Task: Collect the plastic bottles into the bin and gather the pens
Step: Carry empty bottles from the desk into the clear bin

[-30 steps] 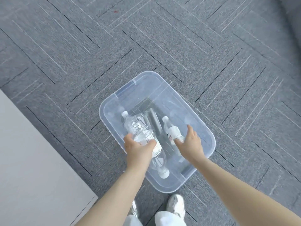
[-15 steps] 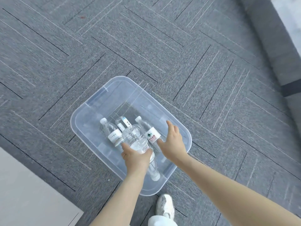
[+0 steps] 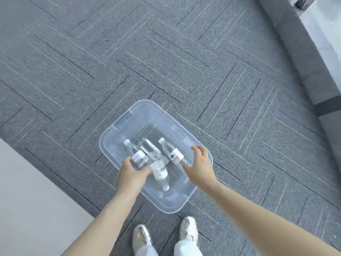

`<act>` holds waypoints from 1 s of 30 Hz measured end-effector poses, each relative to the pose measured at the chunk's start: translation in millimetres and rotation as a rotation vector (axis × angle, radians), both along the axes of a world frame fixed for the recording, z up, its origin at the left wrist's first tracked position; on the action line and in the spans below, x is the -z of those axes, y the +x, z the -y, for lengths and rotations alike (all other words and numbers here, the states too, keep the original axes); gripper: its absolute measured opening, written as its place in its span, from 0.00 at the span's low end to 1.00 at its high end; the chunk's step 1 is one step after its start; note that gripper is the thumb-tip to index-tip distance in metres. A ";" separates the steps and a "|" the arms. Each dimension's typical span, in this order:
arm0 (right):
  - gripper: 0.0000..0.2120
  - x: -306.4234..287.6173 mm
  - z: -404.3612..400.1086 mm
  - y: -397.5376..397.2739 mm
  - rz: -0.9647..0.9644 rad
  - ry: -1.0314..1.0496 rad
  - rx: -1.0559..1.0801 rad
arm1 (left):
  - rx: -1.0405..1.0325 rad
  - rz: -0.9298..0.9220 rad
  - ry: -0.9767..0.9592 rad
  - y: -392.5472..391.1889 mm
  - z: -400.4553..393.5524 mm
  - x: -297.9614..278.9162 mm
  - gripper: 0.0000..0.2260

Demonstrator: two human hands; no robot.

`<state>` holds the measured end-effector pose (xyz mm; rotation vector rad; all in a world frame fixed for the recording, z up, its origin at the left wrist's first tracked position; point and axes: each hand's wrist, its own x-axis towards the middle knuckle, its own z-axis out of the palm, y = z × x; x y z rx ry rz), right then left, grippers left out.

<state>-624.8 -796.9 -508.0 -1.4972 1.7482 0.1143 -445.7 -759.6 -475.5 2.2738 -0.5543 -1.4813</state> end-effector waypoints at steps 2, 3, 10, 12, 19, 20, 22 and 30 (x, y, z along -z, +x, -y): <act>0.29 -28.5 10.2 10.7 0.017 -0.021 -0.021 | -0.019 0.014 -0.013 12.8 4.7 -29.4 0.32; 0.28 -45.4 16.2 16.8 0.031 -0.033 -0.034 | -0.032 0.016 -0.027 17.1 6.8 -46.2 0.32; 0.22 -200.3 52.3 60.1 0.223 -0.116 -0.150 | -0.056 0.012 -0.204 34.2 8.2 -198.7 0.28; 0.20 -252.2 56.8 75.1 0.257 -0.122 -0.215 | -0.042 0.045 -0.261 39.9 0.9 -245.6 0.27; 0.18 -429.2 47.0 140.5 0.345 -0.169 -0.531 | -0.054 0.192 -0.431 70.8 -45.9 -414.4 0.25; 0.18 -451.6 42.9 152.0 0.344 -0.184 -0.580 | -0.073 0.214 -0.456 76.4 -55.3 -436.2 0.25; 0.18 -494.1 32.6 177.4 0.341 -0.224 -0.683 | -0.122 0.264 -0.504 88.1 -78.1 -475.4 0.24; 0.16 -635.4 -53.3 279.1 0.412 -0.390 -1.002 | -0.340 0.521 -0.620 144.8 -210.6 -591.4 0.20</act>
